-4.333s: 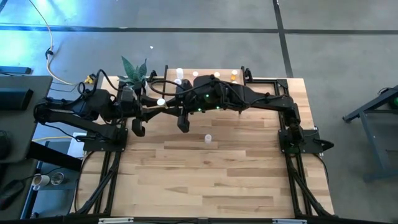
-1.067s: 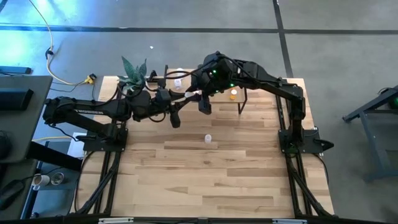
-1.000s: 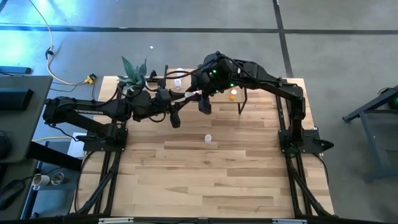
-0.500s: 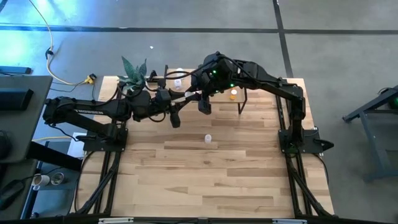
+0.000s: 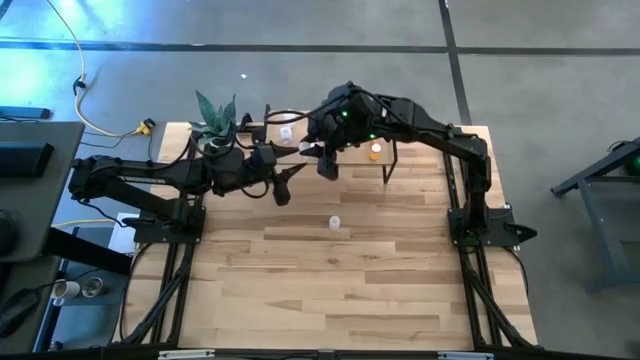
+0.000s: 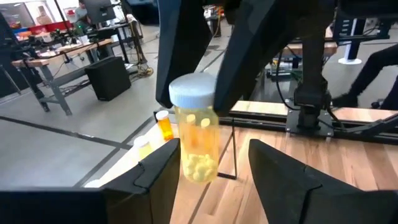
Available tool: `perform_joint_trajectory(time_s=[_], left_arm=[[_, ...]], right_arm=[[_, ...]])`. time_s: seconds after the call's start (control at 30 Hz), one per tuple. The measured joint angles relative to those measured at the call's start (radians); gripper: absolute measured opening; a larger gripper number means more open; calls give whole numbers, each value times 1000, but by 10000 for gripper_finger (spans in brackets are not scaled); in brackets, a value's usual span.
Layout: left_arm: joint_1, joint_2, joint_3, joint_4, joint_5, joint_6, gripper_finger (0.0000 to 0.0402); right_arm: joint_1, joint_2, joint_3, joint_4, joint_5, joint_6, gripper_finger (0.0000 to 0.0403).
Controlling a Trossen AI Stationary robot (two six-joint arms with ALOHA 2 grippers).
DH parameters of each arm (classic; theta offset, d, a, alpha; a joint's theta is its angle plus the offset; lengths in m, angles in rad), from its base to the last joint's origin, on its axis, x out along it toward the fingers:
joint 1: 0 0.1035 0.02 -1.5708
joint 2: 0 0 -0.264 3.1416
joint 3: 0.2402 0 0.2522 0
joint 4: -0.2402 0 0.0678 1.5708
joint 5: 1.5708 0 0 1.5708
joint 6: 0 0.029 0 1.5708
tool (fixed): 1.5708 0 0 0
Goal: Pick and place medicine bottles onto shelf by color
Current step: Put the yellow pill bottle aligned with the other yellow pill bottles on the shelf
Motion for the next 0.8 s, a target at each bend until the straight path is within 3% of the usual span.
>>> perform_joint_trajectory(time_s=[0.5,0.8], left_arm=[[100,-90,0,-97,7,61,188],[162,-165,0,-133,10,108,188]], right_arm=[[-57,0,3,-3,2,169,110],[-76,-24,12,-3,52,180,110]])
